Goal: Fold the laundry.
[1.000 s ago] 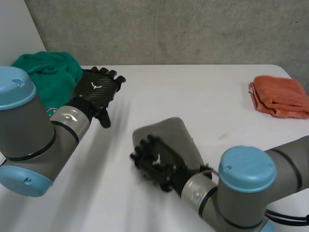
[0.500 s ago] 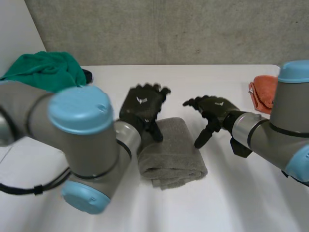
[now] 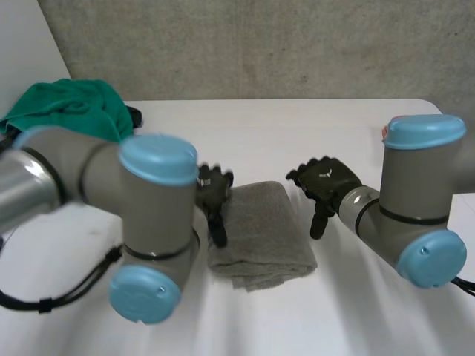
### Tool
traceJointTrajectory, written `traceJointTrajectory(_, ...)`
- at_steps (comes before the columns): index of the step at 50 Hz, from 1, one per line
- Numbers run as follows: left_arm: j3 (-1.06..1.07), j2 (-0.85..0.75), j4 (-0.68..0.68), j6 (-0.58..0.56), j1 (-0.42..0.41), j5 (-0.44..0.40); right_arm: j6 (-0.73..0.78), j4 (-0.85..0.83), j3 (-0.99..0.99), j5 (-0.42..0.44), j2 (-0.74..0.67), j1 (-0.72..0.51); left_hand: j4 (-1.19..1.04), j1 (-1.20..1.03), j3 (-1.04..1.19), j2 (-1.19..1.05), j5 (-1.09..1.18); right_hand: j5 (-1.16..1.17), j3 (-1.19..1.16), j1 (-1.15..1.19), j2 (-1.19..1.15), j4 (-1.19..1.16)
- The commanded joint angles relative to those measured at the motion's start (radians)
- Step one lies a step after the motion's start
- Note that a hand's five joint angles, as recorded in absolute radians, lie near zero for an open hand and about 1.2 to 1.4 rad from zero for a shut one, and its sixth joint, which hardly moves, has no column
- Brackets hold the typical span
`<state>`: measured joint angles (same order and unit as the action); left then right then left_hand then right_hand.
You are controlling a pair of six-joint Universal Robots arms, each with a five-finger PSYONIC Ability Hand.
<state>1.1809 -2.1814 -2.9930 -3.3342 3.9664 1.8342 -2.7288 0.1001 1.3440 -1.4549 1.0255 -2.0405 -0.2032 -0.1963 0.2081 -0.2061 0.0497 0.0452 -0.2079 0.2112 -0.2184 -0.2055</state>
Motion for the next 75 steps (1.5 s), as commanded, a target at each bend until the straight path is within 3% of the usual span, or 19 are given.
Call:
traceJointTrajectory(1,-0.067,0.166,0.000,-0.053,0.066,-0.171,0.023,-0.215,0.239,0.005,0.203,-0.072,0.029,0.022,-0.034,0.032,-0.050,-0.045,0.033,-0.037,0.044,0.031)
traceJointTrajectory(7,-0.130,0.198,0.009,-0.057,0.125,-0.435,0.090,-0.387,0.461,-0.001,0.219,-0.138,0.029,0.022,-0.034,0.032,-0.050,-0.045,0.033,-0.037,0.044,0.031)
traceJointTrajectory(11,-0.142,0.201,0.026,-0.056,0.140,-0.669,0.104,-0.506,0.566,-0.012,0.205,-0.176,0.029,0.022,-0.034,0.032,-0.050,-0.045,0.033,-0.037,0.044,0.031)
traceJointTrajectory(17,-0.139,0.190,0.060,-0.054,0.137,-0.814,0.112,-0.643,0.601,0.002,0.117,-0.178,0.028,0.021,-0.033,0.031,-0.049,-0.045,0.033,-0.037,0.044,0.031)
traceJointTrajectory(36,-0.127,0.172,0.057,-0.045,0.129,-0.823,0.121,-0.766,0.502,0.031,-0.001,-0.167,0.025,0.018,-0.030,0.028,-0.046,-0.045,0.033,-0.036,0.043,0.030)
traceJointTrajectory(39,-0.127,0.172,0.057,-0.045,0.129,-0.823,0.123,-0.769,0.485,0.038,-0.013,-0.167,0.025,0.018,-0.030,0.028,-0.046,0.319,-0.330,0.327,-0.320,-0.333)
traceJointTrajectory(42,-0.127,0.173,0.057,-0.044,0.129,-0.823,0.113,-0.769,0.446,0.047,-0.025,-0.167,0.025,0.018,-0.030,0.028,-0.046,1.174,-1.186,1.183,-1.175,-1.188)
traceJointTrajectory(51,-0.155,0.187,0.054,-0.044,0.140,-0.823,0.100,-0.767,0.308,0.051,-0.010,-0.110,0.025,0.018,-0.030,0.028,-0.046,1.177,-1.188,1.185,-1.178,-1.191)
traceJointTrajectory(62,-0.270,0.199,0.031,0.001,0.135,-0.808,-0.011,-0.738,-0.054,0.042,0.044,0.155,0.019,0.012,-0.024,0.022,-0.040,1.177,-1.188,1.185,-1.178,-1.191)
traceJointTrajectory(69,-0.262,0.230,-0.033,0.074,0.134,-0.788,-0.058,-0.783,-0.278,0.071,-0.082,0.367,0.019,0.012,-0.024,0.022,-0.040,1.177,-1.188,1.185,-1.178,-1.191)
traceJointTrajectory(75,-0.238,0.221,-0.043,0.076,0.132,-0.788,-0.106,-0.862,-0.429,0.198,-0.300,0.540,0.016,0.009,-0.021,0.019,-0.037,1.177,-1.188,1.185,-1.178,-1.191)
